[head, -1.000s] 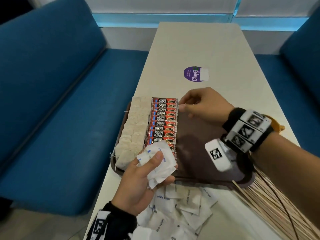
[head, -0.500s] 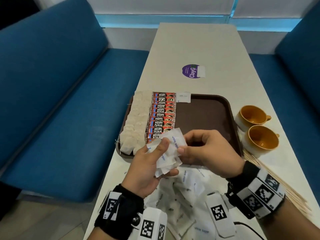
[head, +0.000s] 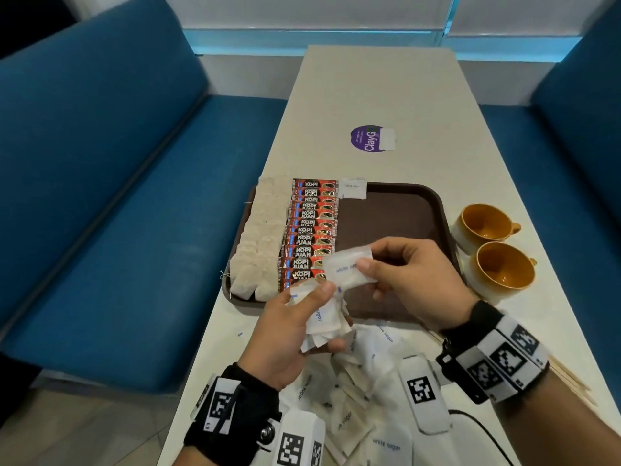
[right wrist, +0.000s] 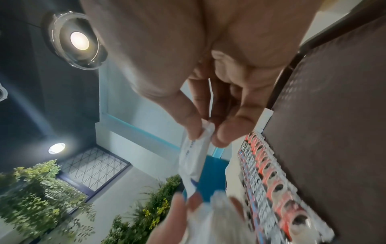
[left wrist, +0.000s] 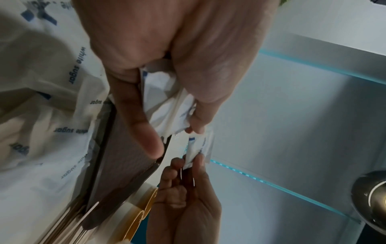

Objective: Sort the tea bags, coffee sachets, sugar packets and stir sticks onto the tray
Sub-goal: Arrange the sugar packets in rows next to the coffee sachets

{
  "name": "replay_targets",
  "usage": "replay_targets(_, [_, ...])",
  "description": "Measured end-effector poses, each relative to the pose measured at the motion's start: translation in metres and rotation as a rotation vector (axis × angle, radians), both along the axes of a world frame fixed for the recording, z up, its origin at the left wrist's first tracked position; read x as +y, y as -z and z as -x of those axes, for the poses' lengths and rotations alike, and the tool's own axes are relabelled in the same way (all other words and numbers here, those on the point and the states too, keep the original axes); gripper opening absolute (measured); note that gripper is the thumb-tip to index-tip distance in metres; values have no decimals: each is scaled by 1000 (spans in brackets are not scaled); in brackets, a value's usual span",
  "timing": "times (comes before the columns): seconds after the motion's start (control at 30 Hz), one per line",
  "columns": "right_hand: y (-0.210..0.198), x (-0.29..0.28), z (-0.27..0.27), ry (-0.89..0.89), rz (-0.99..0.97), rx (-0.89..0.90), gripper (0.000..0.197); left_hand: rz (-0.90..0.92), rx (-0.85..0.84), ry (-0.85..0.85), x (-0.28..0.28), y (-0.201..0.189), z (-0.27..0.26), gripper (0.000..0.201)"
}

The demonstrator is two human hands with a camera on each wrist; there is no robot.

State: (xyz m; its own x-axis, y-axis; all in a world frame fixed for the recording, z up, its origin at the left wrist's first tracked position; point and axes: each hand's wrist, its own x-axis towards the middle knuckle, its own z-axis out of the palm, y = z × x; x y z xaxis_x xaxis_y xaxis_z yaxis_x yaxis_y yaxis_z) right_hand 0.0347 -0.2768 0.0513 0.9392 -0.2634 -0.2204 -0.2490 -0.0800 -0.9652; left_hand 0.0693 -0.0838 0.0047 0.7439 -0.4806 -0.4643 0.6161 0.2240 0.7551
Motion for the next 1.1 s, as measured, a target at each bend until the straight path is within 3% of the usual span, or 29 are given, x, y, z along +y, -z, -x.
replay_targets(0.23, [8,-60,-81,187,170,-30,12,42,63,-64,5,7,-16,48])
replay_targets(0.43, [49,-91,-154,274,161,84,17,3,65,-59,2,17,-27,62])
replay_targets(0.53, [67,-95,-174,277,181,119,18,-5,55,-51,0,16,-29,59])
replay_targets(0.83, [79,-94,-203,225,334,245,22,12,54,-28,8,18,-33,35])
replay_targets(1.1, [70,-94,-206,258,332,285,27,3,88,-26,9,18,-34,33])
